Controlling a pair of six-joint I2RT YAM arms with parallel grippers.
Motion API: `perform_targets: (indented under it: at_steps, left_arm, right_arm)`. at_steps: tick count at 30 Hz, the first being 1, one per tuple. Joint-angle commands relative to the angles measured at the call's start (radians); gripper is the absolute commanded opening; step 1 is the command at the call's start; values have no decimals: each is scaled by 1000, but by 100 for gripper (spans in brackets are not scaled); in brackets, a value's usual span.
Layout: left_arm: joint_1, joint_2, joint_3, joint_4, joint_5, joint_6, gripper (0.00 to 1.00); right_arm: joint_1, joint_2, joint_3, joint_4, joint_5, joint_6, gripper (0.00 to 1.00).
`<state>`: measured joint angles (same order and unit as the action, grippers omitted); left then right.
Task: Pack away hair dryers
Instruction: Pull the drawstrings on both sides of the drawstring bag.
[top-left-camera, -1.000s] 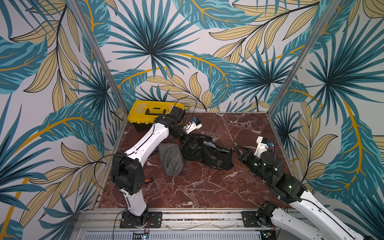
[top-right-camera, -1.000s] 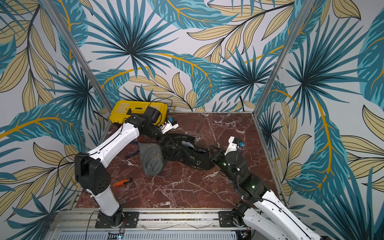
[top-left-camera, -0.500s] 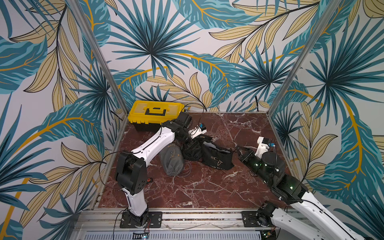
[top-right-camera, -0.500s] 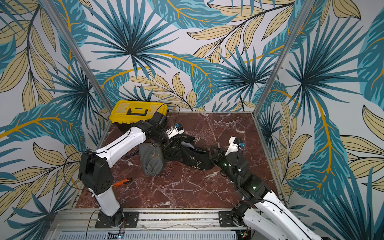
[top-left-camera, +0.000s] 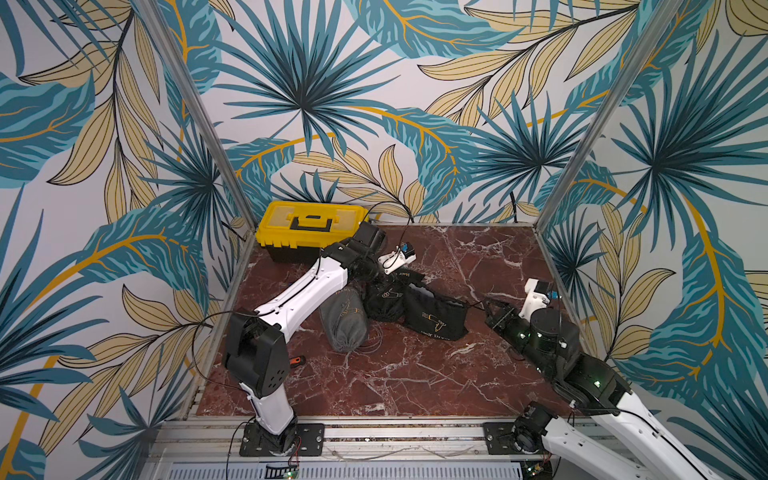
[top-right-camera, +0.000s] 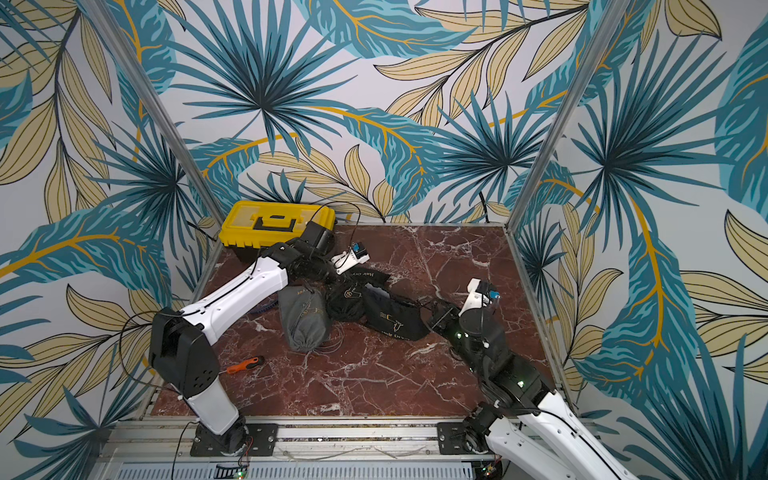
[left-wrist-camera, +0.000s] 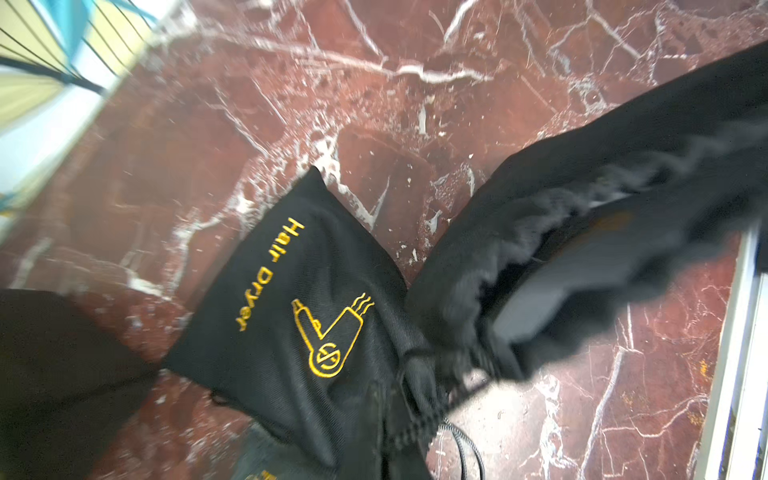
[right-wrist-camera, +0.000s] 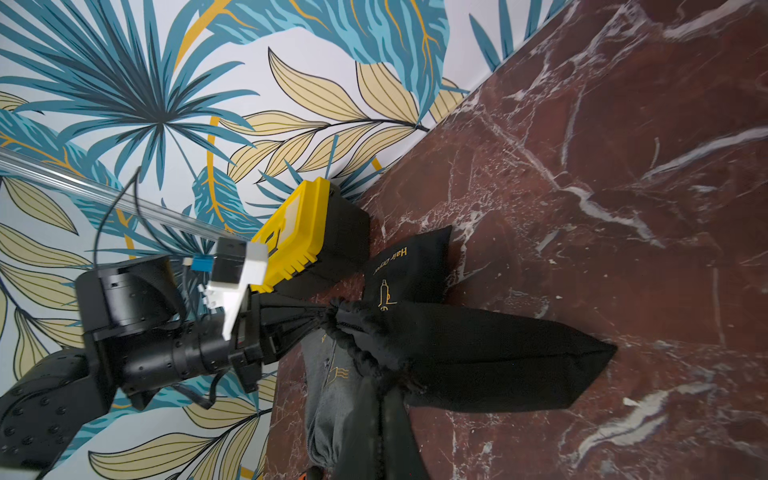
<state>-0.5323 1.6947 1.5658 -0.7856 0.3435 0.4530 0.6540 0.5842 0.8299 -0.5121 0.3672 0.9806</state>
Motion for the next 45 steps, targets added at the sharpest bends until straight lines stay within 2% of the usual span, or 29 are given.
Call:
perform_targets:
  at_steps: [1, 8, 14, 20, 26, 30, 38, 45]
  left_arm:
    - [12, -110, -3, -3, -12, 53, 0]
    - [81, -136, 126, -96, -1, 100, 0]
    - [179, -96, 225, -133, 15, 119, 0]
    - [295, -30, 342, -169, 90, 81, 0]
    - [375, 19, 395, -182, 115, 73, 0]
    - [413, 40, 414, -191, 130, 64, 0]
    - [395, 59, 473, -197, 215, 2, 0]
    - [253, 105, 586, -196, 170, -22, 0]
  right_arm:
    - [-10, -65, 91, -216, 135, -43, 0]
    - [-9, -124, 251, -532, 260, -70, 0]
    - [-8, -223, 331, -686, 327, -52, 0]
    - [16, -300, 388, -816, 388, -9, 0]
    - [114, -371, 405, -898, 490, 63, 0]
    - [223, -426, 399, -912, 553, 92, 0]
    - [281, -279, 411, -900, 580, 59, 0]
    - [285, -199, 392, -814, 559, 9, 0]
